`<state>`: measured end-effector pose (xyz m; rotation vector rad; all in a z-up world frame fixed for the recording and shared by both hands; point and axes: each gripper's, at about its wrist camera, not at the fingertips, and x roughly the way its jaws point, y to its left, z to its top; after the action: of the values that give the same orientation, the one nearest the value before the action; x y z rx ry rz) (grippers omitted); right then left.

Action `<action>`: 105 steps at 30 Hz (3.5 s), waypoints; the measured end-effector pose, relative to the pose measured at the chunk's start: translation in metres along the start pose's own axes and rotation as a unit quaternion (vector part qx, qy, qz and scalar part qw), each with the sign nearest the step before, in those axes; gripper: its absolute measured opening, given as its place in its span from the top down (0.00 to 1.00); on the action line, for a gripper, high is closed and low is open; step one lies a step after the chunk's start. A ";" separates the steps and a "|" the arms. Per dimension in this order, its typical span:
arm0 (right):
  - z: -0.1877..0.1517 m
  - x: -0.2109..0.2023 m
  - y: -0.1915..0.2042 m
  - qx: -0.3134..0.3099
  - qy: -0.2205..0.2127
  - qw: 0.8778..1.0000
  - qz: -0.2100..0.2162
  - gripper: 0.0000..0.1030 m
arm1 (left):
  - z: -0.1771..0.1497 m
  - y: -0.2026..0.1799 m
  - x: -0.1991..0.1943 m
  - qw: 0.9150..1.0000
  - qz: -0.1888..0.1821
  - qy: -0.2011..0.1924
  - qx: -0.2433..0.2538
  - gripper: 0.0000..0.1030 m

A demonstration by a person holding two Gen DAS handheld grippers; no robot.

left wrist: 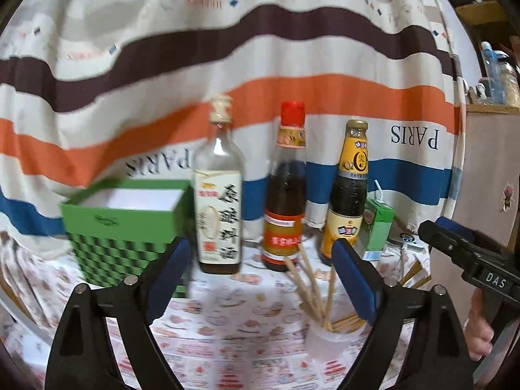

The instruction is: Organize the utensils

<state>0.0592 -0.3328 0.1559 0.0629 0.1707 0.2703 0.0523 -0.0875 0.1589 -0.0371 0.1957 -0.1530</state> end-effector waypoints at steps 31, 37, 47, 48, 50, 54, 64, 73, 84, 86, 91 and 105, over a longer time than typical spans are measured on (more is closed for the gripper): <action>-0.144 -0.005 0.042 -0.014 0.027 0.997 -0.070 0.17 | -0.150 0.069 -0.010 0.996 0.073 0.034 -0.031 0.01; -0.155 0.002 0.046 -0.038 0.031 0.994 -0.093 0.17 | -0.155 0.054 -0.018 0.994 0.111 0.006 0.006 0.01; -0.162 0.008 0.048 -0.035 0.044 0.991 -0.120 0.15 | -0.159 0.050 -0.005 0.995 0.088 0.046 0.003 0.01; -0.162 0.009 0.049 -0.037 0.046 0.991 -0.122 0.14 | -0.159 0.048 -0.004 0.995 0.084 0.047 0.007 0.01; -0.162 0.009 0.052 -0.045 0.046 0.990 -0.122 0.14 | -0.159 0.047 -0.003 0.995 0.083 0.050 0.008 0.01; -0.162 0.009 0.052 -0.047 0.047 0.991 -0.119 0.09 | -0.159 0.050 -0.004 0.996 0.078 0.047 0.001 0.01; -0.162 0.011 0.043 -0.028 0.056 0.990 -0.125 0.00 | -0.159 0.049 -0.005 0.996 0.076 0.046 0.000 0.01; -0.162 0.008 0.046 -0.036 0.044 0.989 -0.136 0.00 | -0.159 0.049 -0.004 0.996 0.078 0.047 0.000 0.00; -0.162 0.006 0.047 -0.039 0.039 0.988 -0.142 0.00 | -0.159 0.049 -0.004 0.996 0.081 0.047 0.000 0.01; -0.162 0.006 0.048 -0.039 0.039 0.988 -0.142 0.00 | -0.159 0.049 -0.004 0.996 0.080 0.047 0.000 0.00; -0.162 0.006 0.048 -0.041 0.040 0.988 -0.143 0.00 | -0.159 0.049 -0.004 0.996 0.080 0.047 -0.001 0.00; -0.162 0.008 0.048 -0.039 0.045 0.988 -0.143 0.00 | -0.159 0.050 -0.005 0.995 0.087 0.046 0.000 0.00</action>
<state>0.0259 -0.2779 -0.0006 -0.0522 0.2561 -0.0060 0.0238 -0.0413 0.0015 -0.0127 0.2899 0.0187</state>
